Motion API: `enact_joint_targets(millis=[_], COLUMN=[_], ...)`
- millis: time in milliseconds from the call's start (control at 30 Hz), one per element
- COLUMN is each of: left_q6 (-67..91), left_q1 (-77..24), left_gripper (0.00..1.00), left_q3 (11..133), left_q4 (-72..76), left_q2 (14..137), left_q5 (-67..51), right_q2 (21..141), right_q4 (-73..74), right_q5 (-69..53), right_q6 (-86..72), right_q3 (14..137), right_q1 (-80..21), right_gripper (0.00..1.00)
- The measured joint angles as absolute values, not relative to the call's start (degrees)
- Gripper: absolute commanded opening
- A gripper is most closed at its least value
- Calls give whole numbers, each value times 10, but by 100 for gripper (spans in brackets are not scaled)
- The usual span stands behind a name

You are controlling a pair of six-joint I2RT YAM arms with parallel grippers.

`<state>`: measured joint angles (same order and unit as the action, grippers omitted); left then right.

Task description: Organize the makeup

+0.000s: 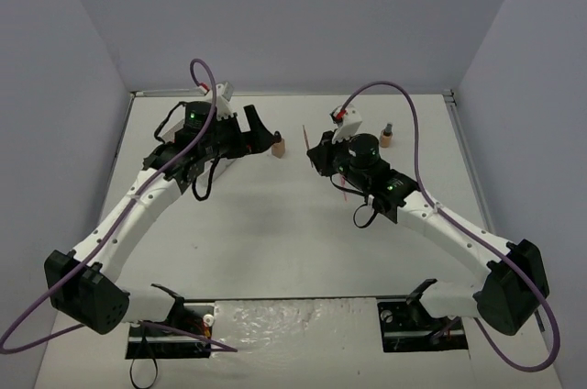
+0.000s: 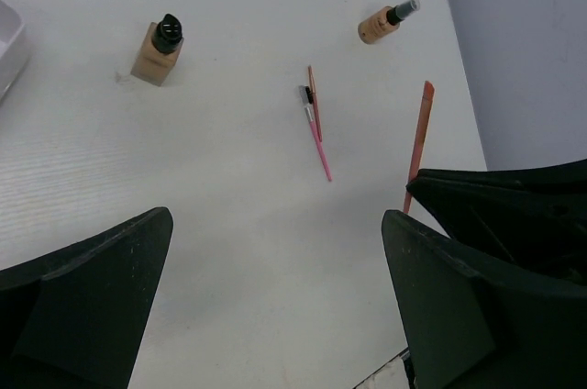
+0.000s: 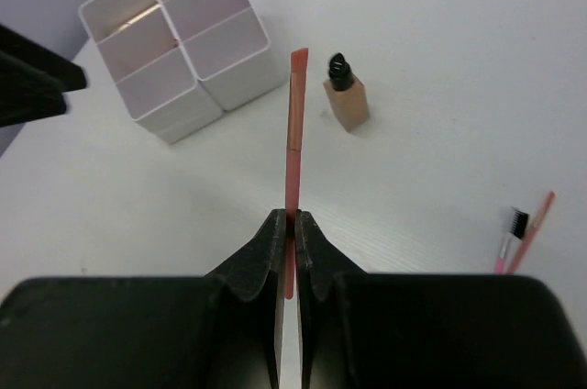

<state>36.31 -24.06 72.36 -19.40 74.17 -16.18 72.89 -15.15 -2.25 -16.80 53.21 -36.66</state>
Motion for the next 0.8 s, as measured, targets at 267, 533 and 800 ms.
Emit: enact_joint_targets(millis=[267,533,800], left_q6=[384,397,402], left_q1=[-308,-343,-357], left_gripper=[78,46,25], left_q3=[767,768,768], left_q4=[-165,-157,-156], left_q2=[779,781,795], left_q5=[-135,-101,-79], right_q2=[726,726,726], right_q4=[-189,-213,-226], right_q5=[-65,-79,-79], right_q6=[-170,-192,-202], right_q3=[531,520,520], right_q1=[-413,-422,-422], right_gripper=[0,0,0])
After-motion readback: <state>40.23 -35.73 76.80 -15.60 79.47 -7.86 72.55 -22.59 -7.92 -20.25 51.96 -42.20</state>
